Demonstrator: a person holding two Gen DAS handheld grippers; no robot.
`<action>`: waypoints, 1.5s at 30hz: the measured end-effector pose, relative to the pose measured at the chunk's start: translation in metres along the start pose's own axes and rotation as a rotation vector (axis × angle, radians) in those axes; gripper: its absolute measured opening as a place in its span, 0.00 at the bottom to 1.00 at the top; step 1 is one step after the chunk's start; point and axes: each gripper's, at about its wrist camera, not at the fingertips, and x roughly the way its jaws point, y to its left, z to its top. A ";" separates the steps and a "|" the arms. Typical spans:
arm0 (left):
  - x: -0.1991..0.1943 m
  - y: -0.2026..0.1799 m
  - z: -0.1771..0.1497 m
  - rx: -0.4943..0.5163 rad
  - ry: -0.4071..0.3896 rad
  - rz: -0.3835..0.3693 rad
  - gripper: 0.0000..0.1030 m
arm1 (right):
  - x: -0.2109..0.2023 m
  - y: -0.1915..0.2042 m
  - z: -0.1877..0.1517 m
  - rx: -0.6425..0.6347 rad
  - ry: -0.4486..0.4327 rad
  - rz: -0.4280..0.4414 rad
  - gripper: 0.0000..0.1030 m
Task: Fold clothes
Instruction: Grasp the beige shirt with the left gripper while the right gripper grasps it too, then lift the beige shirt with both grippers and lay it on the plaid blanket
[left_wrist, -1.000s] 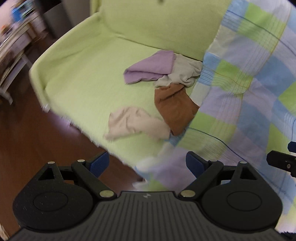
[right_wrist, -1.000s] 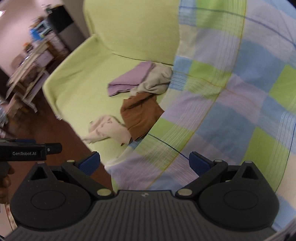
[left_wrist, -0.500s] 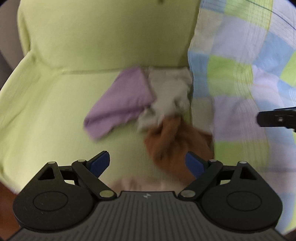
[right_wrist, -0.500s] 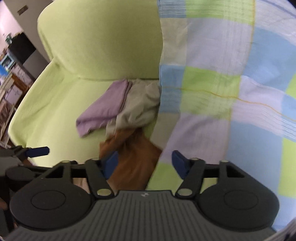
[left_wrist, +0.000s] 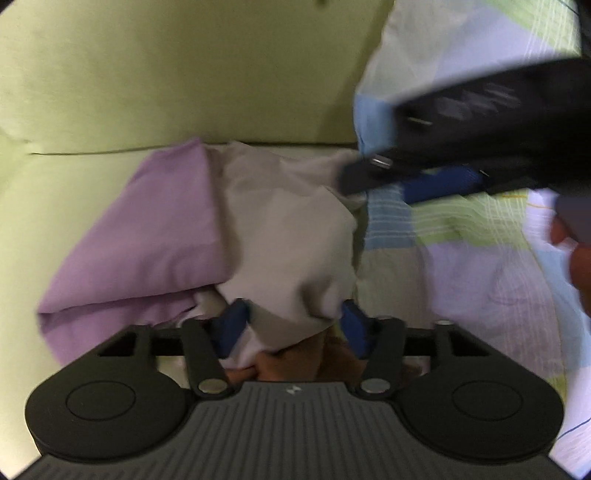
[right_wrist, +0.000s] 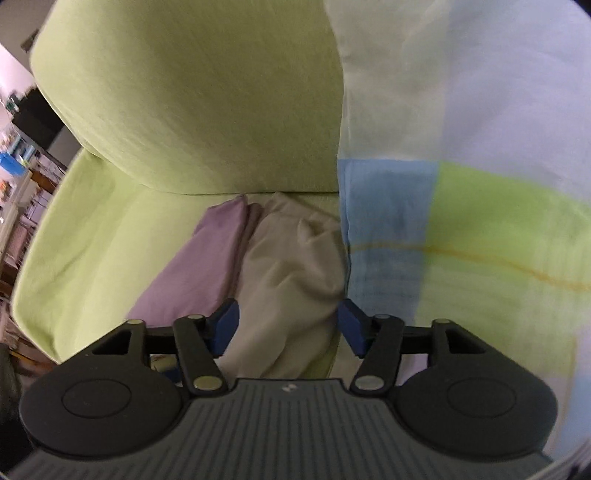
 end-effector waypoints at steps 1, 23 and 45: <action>0.005 -0.001 0.000 0.005 0.002 0.003 0.35 | 0.010 0.000 0.004 -0.019 -0.006 -0.014 0.56; -0.022 0.026 -0.022 0.009 -0.082 0.118 0.21 | -0.004 0.034 -0.014 -0.196 -0.151 -0.120 0.38; -0.143 -0.017 -0.005 0.130 -0.361 0.131 0.19 | -0.132 0.034 -0.006 -0.103 -0.451 0.051 0.05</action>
